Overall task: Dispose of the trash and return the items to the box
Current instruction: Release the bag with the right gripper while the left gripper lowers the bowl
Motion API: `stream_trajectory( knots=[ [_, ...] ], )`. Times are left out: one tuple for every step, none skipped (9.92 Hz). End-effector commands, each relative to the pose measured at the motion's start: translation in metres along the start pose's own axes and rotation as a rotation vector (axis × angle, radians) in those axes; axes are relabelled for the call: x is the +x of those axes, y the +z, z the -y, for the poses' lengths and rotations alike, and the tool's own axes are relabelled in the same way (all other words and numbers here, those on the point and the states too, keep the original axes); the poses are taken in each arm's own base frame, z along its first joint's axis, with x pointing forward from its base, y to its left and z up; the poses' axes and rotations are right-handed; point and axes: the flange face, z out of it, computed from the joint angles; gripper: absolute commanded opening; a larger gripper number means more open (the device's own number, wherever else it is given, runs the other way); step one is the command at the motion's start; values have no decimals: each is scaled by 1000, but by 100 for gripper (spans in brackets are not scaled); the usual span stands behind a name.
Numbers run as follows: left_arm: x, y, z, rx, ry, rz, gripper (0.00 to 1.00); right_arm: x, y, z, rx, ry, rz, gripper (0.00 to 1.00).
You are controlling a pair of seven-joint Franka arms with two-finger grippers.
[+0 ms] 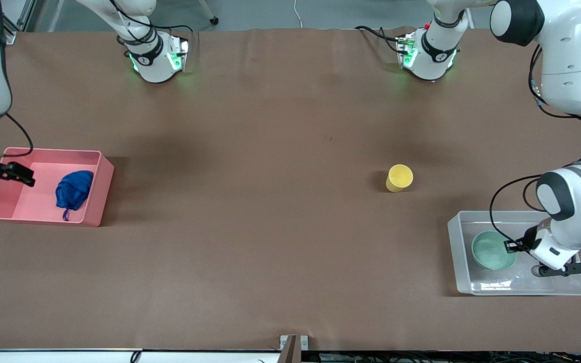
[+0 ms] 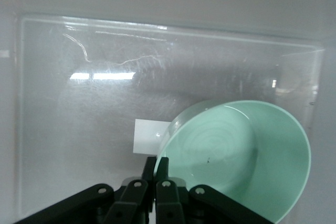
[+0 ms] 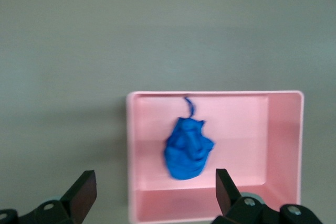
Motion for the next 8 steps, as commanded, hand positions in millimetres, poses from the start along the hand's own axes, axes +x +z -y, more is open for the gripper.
stream_trajectory(
  knots=[
    [1, 18, 2, -3, 4, 7, 13, -7, -67, 39, 4, 91, 31, 100],
    [3, 6, 2, 4, 12, -7, 43, -9, -113, 42, 4, 100, 40, 100],
    [9, -32, -1, 0, 18, -52, 81, -15, -149, 29, 10, 108, 48, 100],
    [12, -76, -7, -8, 20, -100, 100, -22, -169, 8, 88, 135, 57, 100],
    [8, -115, -13, -17, 27, -117, 100, -24, -171, -6, 134, 120, 61, 100],
    [-5, -158, -25, -44, 41, -90, 100, -24, -165, -13, 140, 118, 69, 100],
    [-21, -190, -45, -50, 79, -55, 100, -23, -164, -10, 134, 110, 68, 100],
    [-43, -209, -70, -32, 133, -38, 100, -23, -162, -7, 131, 105, 74, 100]
  ],
)
